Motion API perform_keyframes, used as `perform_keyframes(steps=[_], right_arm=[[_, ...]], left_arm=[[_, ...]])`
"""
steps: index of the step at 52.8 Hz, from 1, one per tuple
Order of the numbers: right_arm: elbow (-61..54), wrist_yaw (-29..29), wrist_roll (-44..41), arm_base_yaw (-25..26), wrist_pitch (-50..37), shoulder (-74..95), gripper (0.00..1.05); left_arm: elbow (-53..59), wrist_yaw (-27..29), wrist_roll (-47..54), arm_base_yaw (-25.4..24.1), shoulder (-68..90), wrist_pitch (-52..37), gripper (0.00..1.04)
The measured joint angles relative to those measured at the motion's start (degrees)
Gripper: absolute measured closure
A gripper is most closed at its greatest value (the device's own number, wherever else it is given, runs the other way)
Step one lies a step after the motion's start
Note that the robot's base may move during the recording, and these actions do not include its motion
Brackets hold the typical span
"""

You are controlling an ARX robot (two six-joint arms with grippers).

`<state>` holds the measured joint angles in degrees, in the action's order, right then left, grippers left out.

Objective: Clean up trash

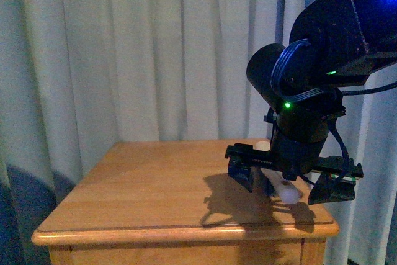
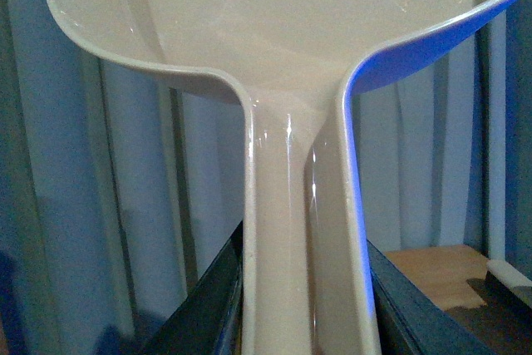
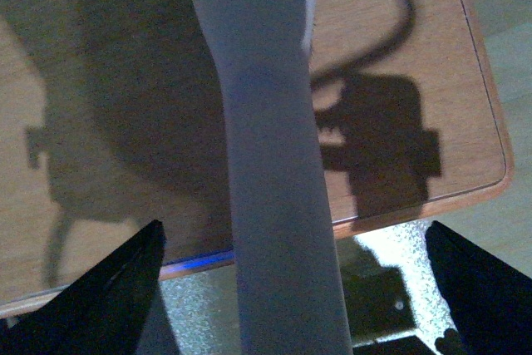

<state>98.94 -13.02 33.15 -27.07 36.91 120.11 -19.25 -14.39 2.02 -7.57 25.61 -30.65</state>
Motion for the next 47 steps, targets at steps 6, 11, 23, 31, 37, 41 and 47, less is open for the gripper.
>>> perform_keyframes(steps=[6, 11, 23, 31, 37, 41, 47], right_arm=[[0.13, 0.17, 0.33, 0.02, 0.28, 0.79, 0.30], [0.13, 0.28, 0.37, 0.02, 0.20, 0.96, 0.43], [-0.37, -0.63, -1.25, 0.00, -2.54, 0.68, 0.81], [-2.62, -2.67, -4.15, 0.00, -5.49, -0.96, 0.85], [-6.16, -5.40, -8.68, 0.02, -10.25, -4.11, 0.85], [-9.46, -7.65, -12.22, 0.00, -15.04, -7.32, 0.85], [-16.06, -9.75, -19.17, 0.00, -24.94, -14.12, 0.85]], left_arm=[[0.00, 0.02, 0.00, 0.00, 0.00, 0.00, 0.77], [0.00, 0.00, 0.00, 0.00, 0.00, 0.00, 0.77], [0.00, 0.00, 0.00, 0.00, 0.00, 0.00, 0.77], [0.00, 0.02, 0.00, 0.00, 0.00, 0.00, 0.77], [0.00, 0.00, 0.00, 0.00, 0.00, 0.00, 0.77], [0.00, 0.00, 0.00, 0.00, 0.00, 0.00, 0.77], [0.00, 0.00, 0.00, 0.00, 0.00, 0.00, 0.77]])
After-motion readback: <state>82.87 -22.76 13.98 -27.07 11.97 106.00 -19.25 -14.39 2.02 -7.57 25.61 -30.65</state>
